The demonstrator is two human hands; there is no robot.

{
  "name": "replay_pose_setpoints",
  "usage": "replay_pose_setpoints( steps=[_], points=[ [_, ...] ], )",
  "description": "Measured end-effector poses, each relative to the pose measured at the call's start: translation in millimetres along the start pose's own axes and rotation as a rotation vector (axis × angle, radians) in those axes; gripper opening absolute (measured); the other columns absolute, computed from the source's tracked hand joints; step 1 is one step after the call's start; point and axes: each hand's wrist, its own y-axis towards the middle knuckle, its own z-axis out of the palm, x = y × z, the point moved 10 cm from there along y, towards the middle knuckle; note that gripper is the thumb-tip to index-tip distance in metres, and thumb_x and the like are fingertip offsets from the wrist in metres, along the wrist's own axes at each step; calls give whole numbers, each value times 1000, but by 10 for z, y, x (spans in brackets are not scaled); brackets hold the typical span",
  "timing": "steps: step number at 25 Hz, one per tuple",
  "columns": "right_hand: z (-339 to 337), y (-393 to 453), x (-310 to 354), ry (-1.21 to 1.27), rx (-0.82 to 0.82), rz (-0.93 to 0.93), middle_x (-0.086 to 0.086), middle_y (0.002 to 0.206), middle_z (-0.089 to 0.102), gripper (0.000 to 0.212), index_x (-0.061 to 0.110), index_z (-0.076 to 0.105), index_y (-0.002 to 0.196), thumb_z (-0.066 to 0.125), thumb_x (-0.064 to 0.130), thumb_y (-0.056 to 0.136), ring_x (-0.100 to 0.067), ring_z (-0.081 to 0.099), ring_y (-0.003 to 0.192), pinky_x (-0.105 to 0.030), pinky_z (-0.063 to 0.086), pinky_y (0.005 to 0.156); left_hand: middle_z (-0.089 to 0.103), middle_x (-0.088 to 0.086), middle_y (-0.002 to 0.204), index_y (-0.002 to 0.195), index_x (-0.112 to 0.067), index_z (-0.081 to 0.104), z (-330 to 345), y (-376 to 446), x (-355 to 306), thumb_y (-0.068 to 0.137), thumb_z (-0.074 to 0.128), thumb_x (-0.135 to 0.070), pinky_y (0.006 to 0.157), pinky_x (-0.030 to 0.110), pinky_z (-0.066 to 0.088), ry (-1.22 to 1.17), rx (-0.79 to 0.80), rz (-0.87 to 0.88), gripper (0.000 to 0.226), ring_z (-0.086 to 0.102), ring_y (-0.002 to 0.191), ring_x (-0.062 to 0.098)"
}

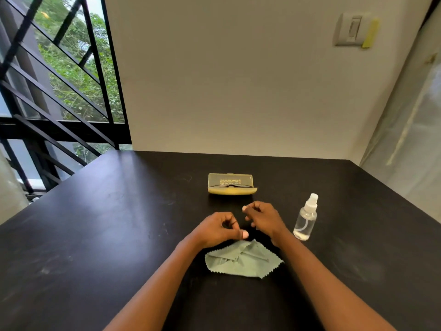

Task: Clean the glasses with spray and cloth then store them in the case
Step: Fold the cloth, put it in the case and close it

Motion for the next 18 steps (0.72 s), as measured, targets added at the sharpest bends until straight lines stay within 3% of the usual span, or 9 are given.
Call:
replay_pose_setpoints(
  steps=[3, 6, 8, 11, 13, 15, 18],
  points=[
    [29, -201, -9, -11, 201, 10, 1, 80, 62, 13, 15, 65, 84, 60, 27, 87, -10, 51, 71, -22, 42, 65, 61, -6, 90, 91, -21, 62, 160, -131, -68, 68, 78, -32, 87, 33, 47, 110, 177, -2, 30, 55, 85, 10],
    [85, -389, -47, -101, 446, 23, 4, 88, 64, 18, 15, 67, 94, 70, 25, 80, -10, 55, 84, -23, 43, 74, 55, -8, 89, 93, -20, 58, 136, -226, -76, 70, 78, -23, 79, 28, 45, 161, 190, -21, 30, 49, 79, 8],
    [117, -465, -55, -227, 538, 3, 4, 91, 64, 24, 16, 65, 97, 75, 19, 75, -11, 58, 89, -24, 46, 82, 55, -8, 87, 85, -24, 57, 77, -257, -50, 72, 76, -20, 84, 33, 47, 231, 168, -39, 23, 50, 80, 8],
    [154, -474, 16, -372, 535, -99, 6, 86, 66, 11, 19, 66, 83, 73, 14, 77, -11, 61, 90, -25, 48, 87, 61, -7, 83, 75, -24, 59, -10, -282, -25, 75, 73, -17, 91, 34, 47, 226, 93, -43, 16, 57, 85, 11],
    [118, -448, 83, -344, 473, -127, 6, 84, 65, 9, 20, 63, 79, 69, 14, 81, -8, 60, 84, -23, 46, 82, 66, -3, 84, 75, -20, 61, -129, -287, -25, 75, 74, -16, 90, 33, 49, 125, -3, -32, 14, 62, 90, 15],
    [86, -429, 88, -300, 447, -111, 5, 85, 63, 7, 19, 61, 84, 67, 15, 83, -6, 57, 80, -21, 45, 76, 69, 1, 86, 77, -17, 61, -234, -297, -25, 76, 74, -16, 88, 32, 52, 60, -65, -19, 12, 65, 89, 15],
    [175, -494, 65, -460, 532, -135, 10, 92, 54, 25, 16, 61, 102, 72, 19, 79, -4, 52, 86, -25, 45, 85, 65, -4, 85, 81, -21, 60, -180, -302, -1, 78, 72, -18, 88, 31, 51, 156, -5, -9, 13, 62, 84, 11]
  ],
)
